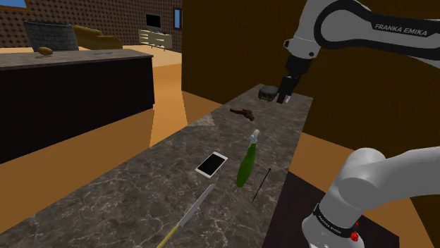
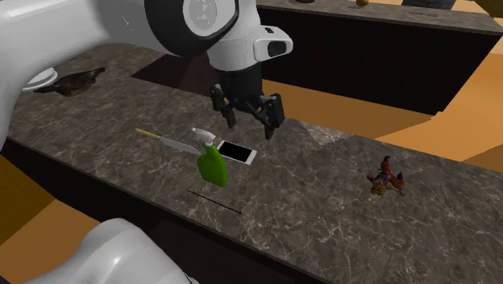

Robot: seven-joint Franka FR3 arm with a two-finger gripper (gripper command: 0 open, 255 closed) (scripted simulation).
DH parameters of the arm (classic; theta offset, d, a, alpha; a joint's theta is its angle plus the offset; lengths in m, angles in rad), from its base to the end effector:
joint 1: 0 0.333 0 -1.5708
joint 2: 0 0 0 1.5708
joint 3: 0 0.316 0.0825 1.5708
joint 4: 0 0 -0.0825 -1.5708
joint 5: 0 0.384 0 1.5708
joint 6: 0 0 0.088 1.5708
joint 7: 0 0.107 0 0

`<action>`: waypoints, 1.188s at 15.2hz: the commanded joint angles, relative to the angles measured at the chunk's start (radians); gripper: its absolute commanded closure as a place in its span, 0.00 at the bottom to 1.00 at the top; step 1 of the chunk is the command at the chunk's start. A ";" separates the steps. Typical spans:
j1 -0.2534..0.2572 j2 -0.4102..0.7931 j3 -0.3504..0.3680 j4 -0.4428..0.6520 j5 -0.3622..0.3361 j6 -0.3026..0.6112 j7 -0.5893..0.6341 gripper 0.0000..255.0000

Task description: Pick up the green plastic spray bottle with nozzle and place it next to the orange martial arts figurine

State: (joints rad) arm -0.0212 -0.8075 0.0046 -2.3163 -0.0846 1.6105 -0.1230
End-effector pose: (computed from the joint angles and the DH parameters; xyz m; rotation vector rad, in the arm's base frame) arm 0.3051 -0.0133 0.6201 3.0392 0.1585 0.1451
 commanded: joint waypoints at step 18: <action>-0.268 -0.297 0.820 -0.285 0.365 0.156 1.288 0.00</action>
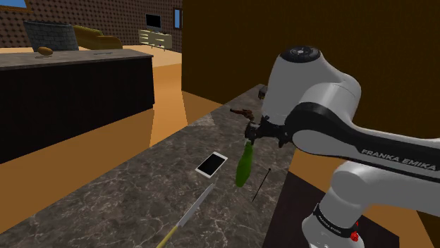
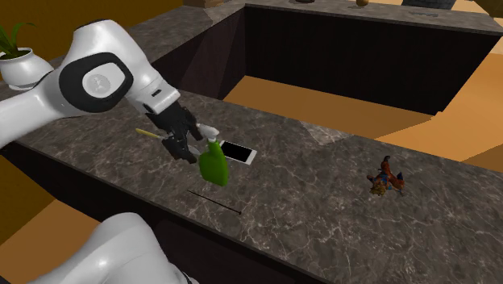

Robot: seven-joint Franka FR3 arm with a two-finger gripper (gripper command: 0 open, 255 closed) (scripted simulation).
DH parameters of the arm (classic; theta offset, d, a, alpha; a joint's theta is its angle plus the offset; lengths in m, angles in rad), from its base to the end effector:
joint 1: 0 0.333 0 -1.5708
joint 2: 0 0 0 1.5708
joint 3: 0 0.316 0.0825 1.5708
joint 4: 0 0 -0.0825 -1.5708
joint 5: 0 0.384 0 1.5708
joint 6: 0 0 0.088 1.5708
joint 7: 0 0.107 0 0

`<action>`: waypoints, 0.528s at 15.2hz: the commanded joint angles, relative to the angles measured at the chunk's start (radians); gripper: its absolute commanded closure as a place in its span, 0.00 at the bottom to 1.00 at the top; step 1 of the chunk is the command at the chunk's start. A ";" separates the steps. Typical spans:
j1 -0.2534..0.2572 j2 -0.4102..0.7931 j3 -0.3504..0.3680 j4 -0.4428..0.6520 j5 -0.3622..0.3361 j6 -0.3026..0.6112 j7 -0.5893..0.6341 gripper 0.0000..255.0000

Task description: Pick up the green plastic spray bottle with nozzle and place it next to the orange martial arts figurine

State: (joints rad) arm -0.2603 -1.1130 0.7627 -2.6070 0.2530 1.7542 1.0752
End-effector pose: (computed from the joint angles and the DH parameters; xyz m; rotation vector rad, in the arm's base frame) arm 0.2509 0.1850 0.4849 2.5318 -1.2639 0.4871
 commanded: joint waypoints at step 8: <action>-0.264 0.065 0.365 0.111 0.135 0.056 0.452 0.00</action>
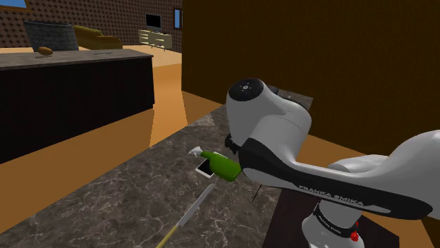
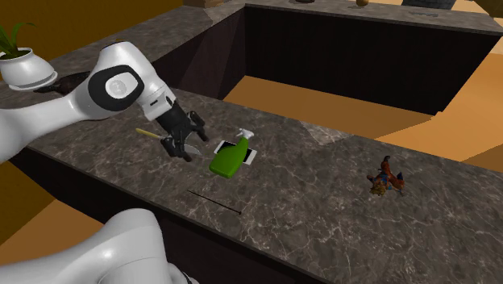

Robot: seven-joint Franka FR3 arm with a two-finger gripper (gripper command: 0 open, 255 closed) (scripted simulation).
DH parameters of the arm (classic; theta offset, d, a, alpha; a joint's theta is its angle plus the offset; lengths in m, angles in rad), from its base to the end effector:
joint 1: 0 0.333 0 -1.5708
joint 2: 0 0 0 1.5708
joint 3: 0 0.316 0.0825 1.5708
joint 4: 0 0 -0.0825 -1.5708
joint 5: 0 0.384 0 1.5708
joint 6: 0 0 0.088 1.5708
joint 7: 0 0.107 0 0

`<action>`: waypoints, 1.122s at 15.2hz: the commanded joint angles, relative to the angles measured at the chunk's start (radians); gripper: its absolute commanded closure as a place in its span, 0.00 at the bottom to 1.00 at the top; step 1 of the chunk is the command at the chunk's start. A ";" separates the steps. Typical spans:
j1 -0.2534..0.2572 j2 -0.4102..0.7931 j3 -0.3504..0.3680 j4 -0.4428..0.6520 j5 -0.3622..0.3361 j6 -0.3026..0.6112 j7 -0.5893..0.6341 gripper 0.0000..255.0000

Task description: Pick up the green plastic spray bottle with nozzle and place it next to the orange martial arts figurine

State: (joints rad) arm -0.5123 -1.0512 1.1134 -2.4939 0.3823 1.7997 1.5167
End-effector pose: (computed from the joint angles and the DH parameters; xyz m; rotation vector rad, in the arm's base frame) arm 0.2939 0.2459 0.4183 2.1646 -1.7188 0.5827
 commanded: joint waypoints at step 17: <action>-0.018 0.011 0.049 -0.065 0.032 0.086 0.003 1.00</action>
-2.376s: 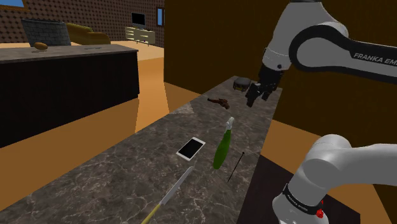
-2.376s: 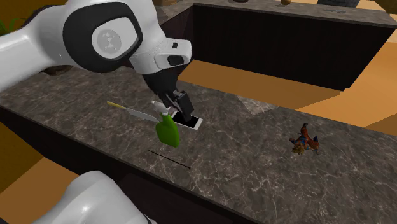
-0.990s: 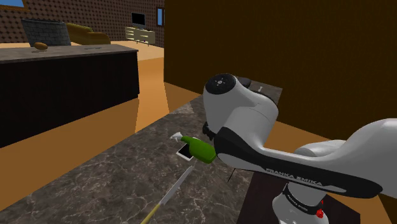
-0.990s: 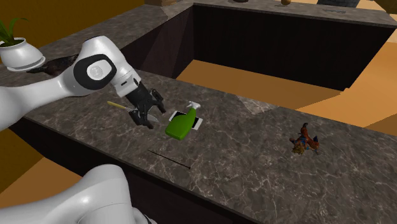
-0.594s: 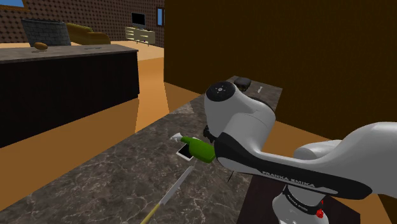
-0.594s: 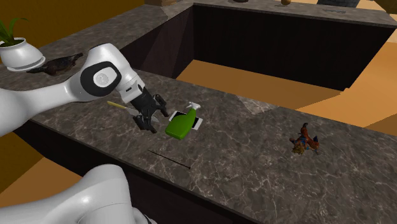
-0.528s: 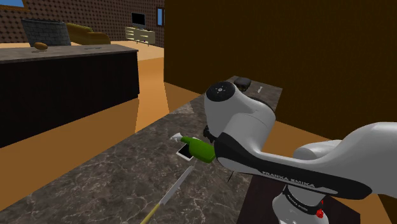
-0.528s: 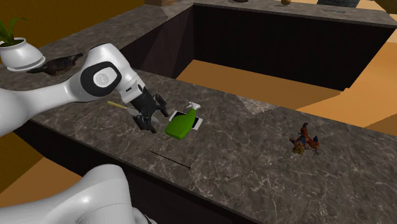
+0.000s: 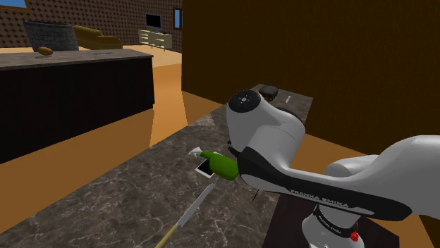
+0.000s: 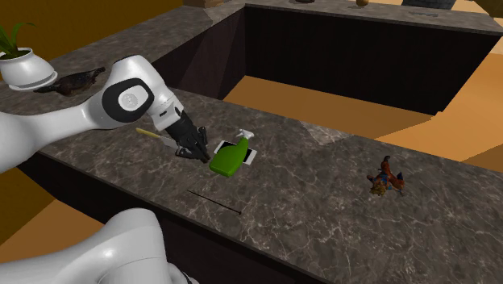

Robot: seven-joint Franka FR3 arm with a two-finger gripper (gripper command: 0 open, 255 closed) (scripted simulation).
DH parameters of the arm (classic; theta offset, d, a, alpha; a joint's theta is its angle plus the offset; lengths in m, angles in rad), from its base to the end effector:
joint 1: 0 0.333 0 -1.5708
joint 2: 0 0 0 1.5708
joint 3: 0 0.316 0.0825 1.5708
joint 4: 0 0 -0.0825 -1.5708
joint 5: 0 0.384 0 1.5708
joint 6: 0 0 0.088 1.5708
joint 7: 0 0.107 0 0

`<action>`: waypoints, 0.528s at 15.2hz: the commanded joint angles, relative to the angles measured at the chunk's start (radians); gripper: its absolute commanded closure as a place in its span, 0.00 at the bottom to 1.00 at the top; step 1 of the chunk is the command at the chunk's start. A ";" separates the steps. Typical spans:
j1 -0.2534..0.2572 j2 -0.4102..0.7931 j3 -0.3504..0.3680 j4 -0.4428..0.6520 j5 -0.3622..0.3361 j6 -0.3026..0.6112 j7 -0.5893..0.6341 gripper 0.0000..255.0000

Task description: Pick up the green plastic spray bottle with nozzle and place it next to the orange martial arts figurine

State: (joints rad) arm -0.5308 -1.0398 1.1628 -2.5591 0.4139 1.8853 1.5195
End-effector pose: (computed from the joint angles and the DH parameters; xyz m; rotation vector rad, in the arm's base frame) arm 0.3001 0.2313 0.3880 2.1536 -1.7314 0.5845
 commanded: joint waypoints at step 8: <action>0.004 0.035 -0.031 -0.023 -0.013 0.055 -0.101 0.00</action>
State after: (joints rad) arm -0.5312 -1.0217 1.1492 -2.5696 0.4075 1.9104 1.4808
